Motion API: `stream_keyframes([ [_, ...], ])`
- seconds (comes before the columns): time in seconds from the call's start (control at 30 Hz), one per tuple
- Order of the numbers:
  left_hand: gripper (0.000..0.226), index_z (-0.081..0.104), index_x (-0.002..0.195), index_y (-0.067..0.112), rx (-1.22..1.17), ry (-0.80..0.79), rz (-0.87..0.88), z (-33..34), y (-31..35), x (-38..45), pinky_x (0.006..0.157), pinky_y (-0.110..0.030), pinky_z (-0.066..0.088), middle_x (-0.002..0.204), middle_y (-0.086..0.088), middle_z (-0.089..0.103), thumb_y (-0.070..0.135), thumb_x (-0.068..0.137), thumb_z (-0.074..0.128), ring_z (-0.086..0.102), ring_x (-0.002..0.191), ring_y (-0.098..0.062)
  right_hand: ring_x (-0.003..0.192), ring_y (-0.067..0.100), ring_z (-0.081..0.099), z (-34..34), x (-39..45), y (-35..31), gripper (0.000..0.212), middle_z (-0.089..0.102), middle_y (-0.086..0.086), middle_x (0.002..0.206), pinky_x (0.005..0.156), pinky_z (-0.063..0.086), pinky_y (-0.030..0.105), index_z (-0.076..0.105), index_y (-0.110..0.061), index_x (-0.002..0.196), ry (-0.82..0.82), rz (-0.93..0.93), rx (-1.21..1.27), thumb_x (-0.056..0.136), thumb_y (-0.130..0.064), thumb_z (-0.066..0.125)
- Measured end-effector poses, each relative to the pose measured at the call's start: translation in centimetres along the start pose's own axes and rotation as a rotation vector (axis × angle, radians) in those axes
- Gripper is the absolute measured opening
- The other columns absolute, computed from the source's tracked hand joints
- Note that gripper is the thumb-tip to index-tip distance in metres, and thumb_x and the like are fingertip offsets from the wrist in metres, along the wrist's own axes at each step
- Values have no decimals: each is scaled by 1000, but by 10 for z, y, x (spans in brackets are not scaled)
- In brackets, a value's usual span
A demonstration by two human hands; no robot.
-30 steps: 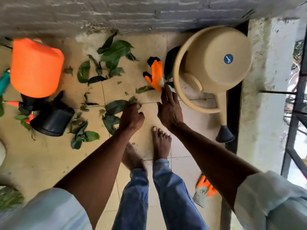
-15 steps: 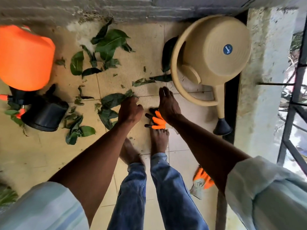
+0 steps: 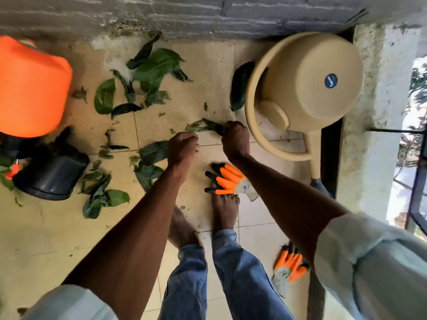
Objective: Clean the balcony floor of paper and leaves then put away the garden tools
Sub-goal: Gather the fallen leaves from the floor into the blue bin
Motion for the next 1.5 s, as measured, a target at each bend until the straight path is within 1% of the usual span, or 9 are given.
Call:
stream_keyframes([
  [0.2, 16, 65, 100, 12, -369, -123, -143, 2, 21, 2, 81, -38, 54, 91, -8, 68, 14, 100, 50, 65, 85, -22, 72, 19, 64, -4, -21, -47, 16, 69, 5, 80, 65, 51, 29, 63, -15, 77, -370, 139, 655, 74, -2, 72],
  [0.3, 21, 63, 106, -6, -415, 103, -68, -4, 28, 11, 66, -26, 55, 91, -20, 65, -4, 97, 44, 63, 78, -26, 100, 26, 64, -19, -1, -57, 25, 66, 16, 117, 80, 48, 28, 67, -4, 108, -266, -4, 344, 84, -1, 61],
  [0.5, 27, 57, 90, 4, -425, 56, -48, -11, 38, 16, 50, -26, 46, 78, -17, 62, -8, 97, 33, 61, 59, -21, 148, 33, -4, -14, 60, -70, 85, -20, 11, 159, 114, 26, 42, 1, -19, 155, -92, 71, -128, 89, -1, 52],
  [0.67, 28, 59, 95, 11, -335, 32, -117, -16, 27, 28, 46, -25, 32, 67, -4, 55, -4, 94, 35, 46, 49, -13, 145, 32, 21, -5, 78, -44, 71, 3, 16, 160, 116, 31, 42, 1, -13, 154, -106, 33, -226, 96, 0, 40],
  [0.93, 29, 57, 79, 21, -391, 18, -274, -21, 16, 20, 48, -25, 29, 57, 5, 40, 47, 91, 61, 32, 45, -10, 83, 10, 65, 5, 21, -48, 22, 71, 4, 101, 70, 55, 23, 72, -12, 98, -15, -111, 216, 90, -2, 54],
  [1.1, 35, 65, 77, 18, -442, -90, -279, -19, 5, 4, 61, -29, 48, 67, -1, 65, 48, 92, 57, 60, 60, -18, 57, -8, 57, 18, -40, -70, 9, 67, -4, 68, 56, 44, 12, 73, -12, 80, -369, 18, 433, 79, -4, 70],
  [1.23, 30, 55, 75, 18, -374, 78, -280, -32, -16, -2, 48, -26, 33, 62, 1, 48, 25, 102, 45, 42, 51, -13, 75, 11, 65, 12, -39, -59, 17, 73, 6, 81, 70, 51, 25, 71, 6, 96, -649, 76, 660, 80, 6, 65],
  [1.37, 28, 54, 81, 17, -592, 141, -307, -49, -30, -5, 43, -21, 39, 51, 6, 51, 24, 104, 40, 47, 44, -9, 124, 20, 50, 10, -6, -34, 51, 54, 11, 138, 96, 42, 20, 60, -12, 131, -137, -167, -18, 82, 3, 55],
  [1.5, 28, 51, 81, 11, -668, 73, -274, -55, -37, -9, 37, -18, 37, 61, -2, 49, 19, 104, 38, 48, 39, -11, 148, 37, 4, 28, 9, -22, 70, 6, 11, 162, 117, 20, 50, 25, -22, 152, -330, -671, -555, 87, 1, 32],
])
Point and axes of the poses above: each hand's wrist, its own x-axis towards the middle knuckle, its own z-axis out of the palm, y = z × x, the point moved 1 cm from there along x, towards the middle knuckle
